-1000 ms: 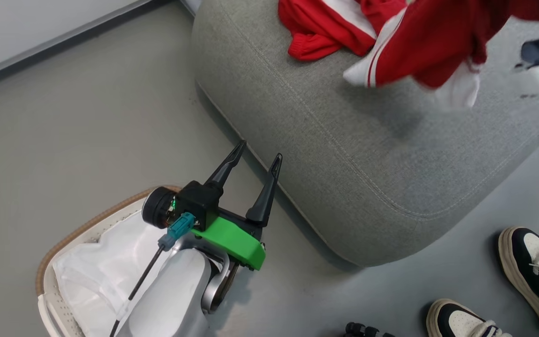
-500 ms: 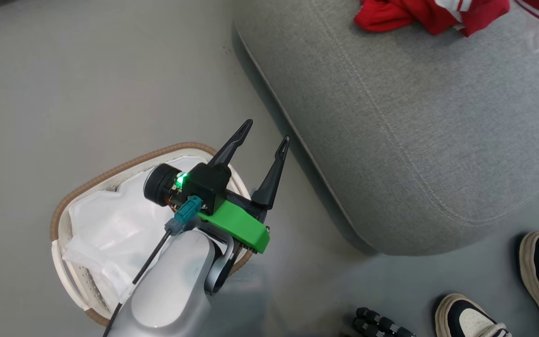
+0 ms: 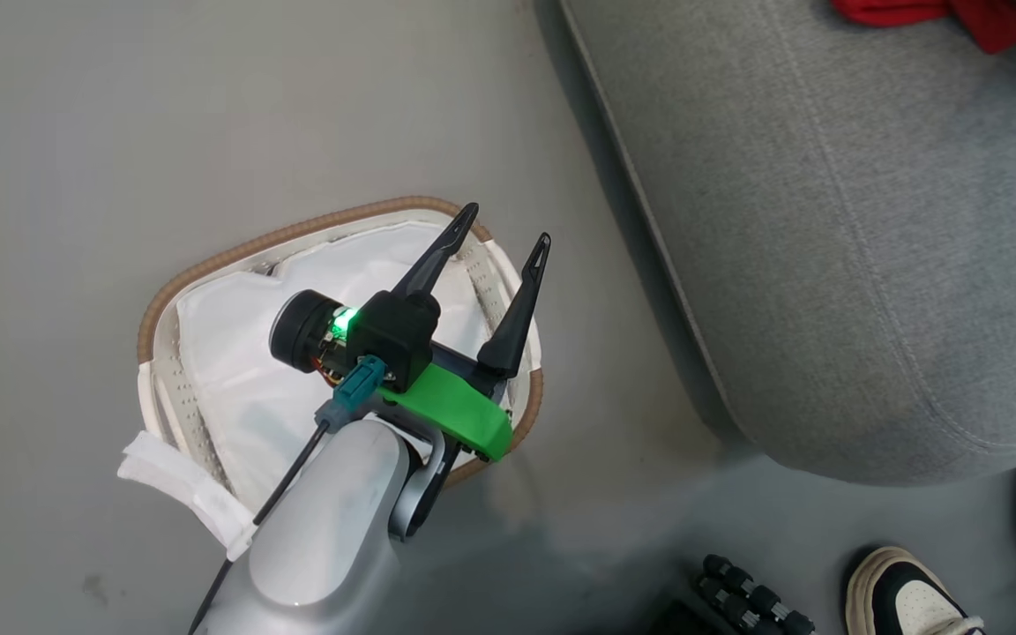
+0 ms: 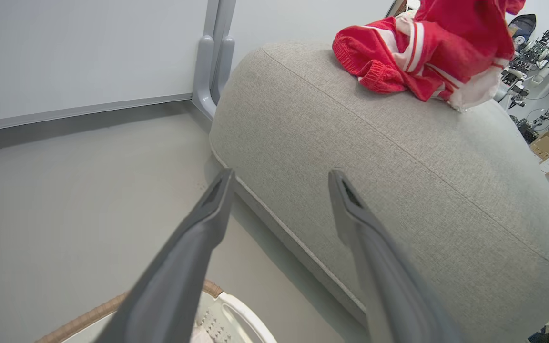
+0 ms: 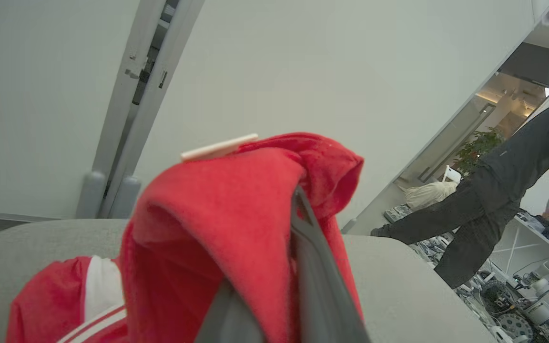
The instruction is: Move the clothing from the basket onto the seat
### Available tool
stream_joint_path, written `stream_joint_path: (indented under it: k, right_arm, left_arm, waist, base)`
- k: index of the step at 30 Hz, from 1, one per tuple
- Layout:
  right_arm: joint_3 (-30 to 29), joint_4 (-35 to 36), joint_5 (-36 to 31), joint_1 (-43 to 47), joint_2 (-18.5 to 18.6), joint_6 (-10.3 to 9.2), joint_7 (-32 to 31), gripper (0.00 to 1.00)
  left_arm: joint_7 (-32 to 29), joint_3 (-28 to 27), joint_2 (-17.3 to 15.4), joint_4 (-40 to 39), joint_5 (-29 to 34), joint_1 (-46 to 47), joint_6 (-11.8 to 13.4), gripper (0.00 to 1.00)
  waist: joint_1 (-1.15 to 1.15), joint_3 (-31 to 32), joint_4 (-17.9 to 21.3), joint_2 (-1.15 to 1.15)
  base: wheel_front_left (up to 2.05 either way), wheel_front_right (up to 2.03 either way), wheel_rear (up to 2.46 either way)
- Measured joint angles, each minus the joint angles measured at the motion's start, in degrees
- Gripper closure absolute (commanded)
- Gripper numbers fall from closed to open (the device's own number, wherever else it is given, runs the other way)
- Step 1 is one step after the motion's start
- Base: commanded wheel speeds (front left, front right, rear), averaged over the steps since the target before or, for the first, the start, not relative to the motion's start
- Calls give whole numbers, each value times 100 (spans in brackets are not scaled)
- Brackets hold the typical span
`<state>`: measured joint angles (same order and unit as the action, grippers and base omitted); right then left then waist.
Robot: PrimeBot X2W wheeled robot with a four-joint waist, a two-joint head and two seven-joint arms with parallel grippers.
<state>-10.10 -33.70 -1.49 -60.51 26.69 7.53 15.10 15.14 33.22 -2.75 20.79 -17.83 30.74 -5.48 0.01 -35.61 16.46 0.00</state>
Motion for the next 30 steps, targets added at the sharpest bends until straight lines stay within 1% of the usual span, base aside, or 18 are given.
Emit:
stream_joint_path:
  k: [8, 9, 10, 11, 12, 16, 21, 23, 30]
  right_arm:
    - [94, -782, 204, 877, -434, 0, 0, 100]
    - [97, -836, 229, 940, -460, 0, 0, 87]
    - [87, -873, 255, 1002, -480, 0, 1, 59]
    - [74, -886, 258, 1065, -486, 0, 0, 18]
    - [49, -879, 269, 1114, -499, 0, 0, 0]
    - [-65, -712, 331, 1384, -644, 0, 0, 0]
    - [-109, -253, 400, 1893, -787, 0, 0, 0]
    - [41, 92, 456, 2516, -914, 0, 0, 0]
    - [452, 678, 668, 3287, -1224, -1, 0, 0]
  left_arm:
    - [0, -13, -1, -24, -16, 9, 63, 0]
    - [0, -16, 0, -20, -20, 10, 68, 0]
    - [0, -33, -1, -11, -20, 10, 74, 0]
    - [0, -47, 0, 0, -20, 10, 74, 0]
    - [0, -74, 1, 10, -20, 10, 74, 0]
    - [0, -211, 1, 59, -20, -14, 78, 0]
    - [0, -455, 0, 81, -57, -261, 98, 0]
    - [0, -760, 0, 86, -65, -566, 148, 0]
    - [0, -1376, 0, -53, 21, -1101, 377, 0]
  waist:
    - [0, -141, -225, 0]
    - [0, -135, -233, 0]
    - [0, -122, -237, 0]
    - [0, -104, -238, 0]
    - [0, -84, -237, 0]
    - [0, 53, -224, 0]
    - [0, 344, -211, 0]
    - [0, 711, -229, 0]
    - [-1, 1289, -346, 0]
  base:
    - [0, 0, 0]
    - [0, 0, 0]
    - [0, 0, 0]
    - [0, 0, 0]
    - [0, 0, 0]
    - [0, 0, 0]
    - [0, 0, 0]
    - [0, 0, 0]
    - [0, 0, 0]
